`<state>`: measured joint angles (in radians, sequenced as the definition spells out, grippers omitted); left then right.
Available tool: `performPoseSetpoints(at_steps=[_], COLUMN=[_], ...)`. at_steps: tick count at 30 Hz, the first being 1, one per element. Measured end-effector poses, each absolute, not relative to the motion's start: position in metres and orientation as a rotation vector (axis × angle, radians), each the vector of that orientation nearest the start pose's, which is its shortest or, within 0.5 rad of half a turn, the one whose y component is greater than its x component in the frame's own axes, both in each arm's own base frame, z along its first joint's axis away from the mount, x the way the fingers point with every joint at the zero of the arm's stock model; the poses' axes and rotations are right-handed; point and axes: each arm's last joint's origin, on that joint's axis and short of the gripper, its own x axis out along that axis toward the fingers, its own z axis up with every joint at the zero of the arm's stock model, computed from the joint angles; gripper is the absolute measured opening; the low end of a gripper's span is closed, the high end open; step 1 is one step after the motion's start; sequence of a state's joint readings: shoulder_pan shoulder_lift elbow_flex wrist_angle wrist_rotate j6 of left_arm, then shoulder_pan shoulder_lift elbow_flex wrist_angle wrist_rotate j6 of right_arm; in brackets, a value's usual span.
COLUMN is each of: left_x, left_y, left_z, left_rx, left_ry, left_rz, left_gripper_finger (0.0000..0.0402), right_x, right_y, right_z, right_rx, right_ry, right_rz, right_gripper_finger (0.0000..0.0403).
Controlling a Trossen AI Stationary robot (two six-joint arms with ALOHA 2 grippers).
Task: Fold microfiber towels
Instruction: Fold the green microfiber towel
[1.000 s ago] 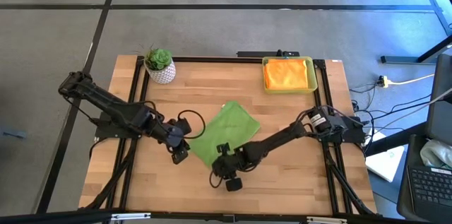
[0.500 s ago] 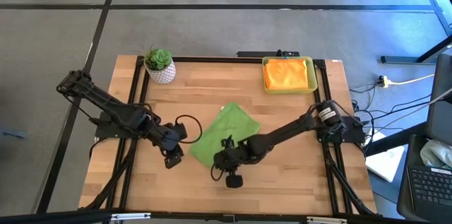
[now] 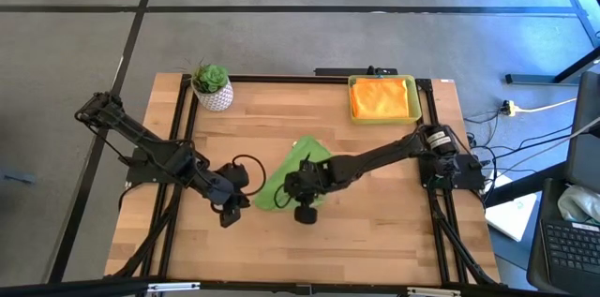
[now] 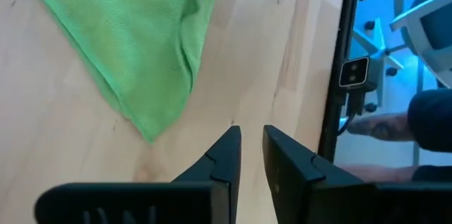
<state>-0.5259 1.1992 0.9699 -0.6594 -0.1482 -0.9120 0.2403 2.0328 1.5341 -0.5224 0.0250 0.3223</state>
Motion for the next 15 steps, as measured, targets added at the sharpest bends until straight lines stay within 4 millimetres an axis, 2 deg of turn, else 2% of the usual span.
performPoseSetpoints(at_steps=[5,10,12,15], left_x=[0.206,0.204,0.204,0.203], left_y=[-0.115,-0.115,-0.114,-0.113], left_z=[0.276,0.275,0.274,0.273], left_rx=[-0.533,-0.514,-0.507,-0.494], left_ry=[0.932,0.941,0.952,0.954], left_rz=[0.069,0.086,0.094,0.112], left_gripper_finger=[0.0057,0.0054,0.0054,0.0056], right_x=[0.415,0.398,0.391,0.383], right_y=[0.086,0.072,0.065,0.055], right_z=[0.206,0.226,0.229,0.221], right_rx=[0.193,0.108,0.081,0.049], right_ry=[1.039,1.074,1.115,1.197], right_rz=[-0.048,-0.201,-0.25,-0.305], right_gripper_finger=[0.0005,0.0005,0.0005,0.0005])
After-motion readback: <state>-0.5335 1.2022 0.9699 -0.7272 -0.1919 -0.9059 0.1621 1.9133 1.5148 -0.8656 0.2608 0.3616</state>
